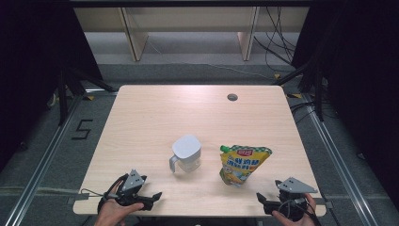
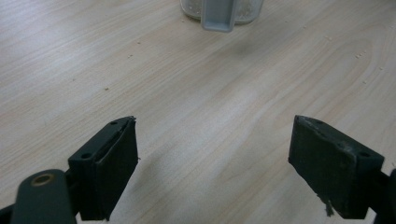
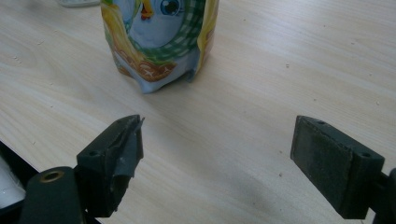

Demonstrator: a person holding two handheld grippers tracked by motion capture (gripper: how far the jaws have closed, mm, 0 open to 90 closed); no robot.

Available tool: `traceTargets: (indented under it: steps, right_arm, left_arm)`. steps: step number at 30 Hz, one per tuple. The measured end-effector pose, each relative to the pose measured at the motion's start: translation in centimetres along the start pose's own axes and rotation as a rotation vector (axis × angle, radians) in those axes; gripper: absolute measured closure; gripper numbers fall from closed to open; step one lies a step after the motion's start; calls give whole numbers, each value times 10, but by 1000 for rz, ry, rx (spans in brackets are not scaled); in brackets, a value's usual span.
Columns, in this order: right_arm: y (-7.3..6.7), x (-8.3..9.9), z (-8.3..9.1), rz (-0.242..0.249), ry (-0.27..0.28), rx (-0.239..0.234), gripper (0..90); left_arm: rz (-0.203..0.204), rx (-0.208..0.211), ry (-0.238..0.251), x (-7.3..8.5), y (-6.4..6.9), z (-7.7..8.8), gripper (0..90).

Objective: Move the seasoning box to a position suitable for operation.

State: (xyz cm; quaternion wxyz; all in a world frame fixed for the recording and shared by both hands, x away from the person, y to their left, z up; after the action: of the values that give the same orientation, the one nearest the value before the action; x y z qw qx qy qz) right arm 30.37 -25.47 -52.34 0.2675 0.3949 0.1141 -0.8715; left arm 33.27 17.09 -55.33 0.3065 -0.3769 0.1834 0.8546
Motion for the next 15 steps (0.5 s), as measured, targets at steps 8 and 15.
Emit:
traceTargets:
  steps: [8, 15]
  right_arm:
    - [0, -1, -1, 6, 20, -16, 177]
    - [-1, -2, -1, -22, 31, -24, 187]
  left_arm:
    - [-2, -8, 6, -1, -3, 1, 152]
    - [53, 46, 60, -5, 1, 1, 152]
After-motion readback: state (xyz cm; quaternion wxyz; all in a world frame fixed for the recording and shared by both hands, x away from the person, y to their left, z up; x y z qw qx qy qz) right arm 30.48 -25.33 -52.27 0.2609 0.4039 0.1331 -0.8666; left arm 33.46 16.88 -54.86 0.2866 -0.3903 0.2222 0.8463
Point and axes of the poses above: each handheld gripper's, and its own axes: z roughly backward along the jaws, x roughly out of its underside, y roughly to its right, the point moved 6 cm from there along -z, roughly forward along the jaws, and after that the axes turned 4 degrees about z, right-handed, at the moved point
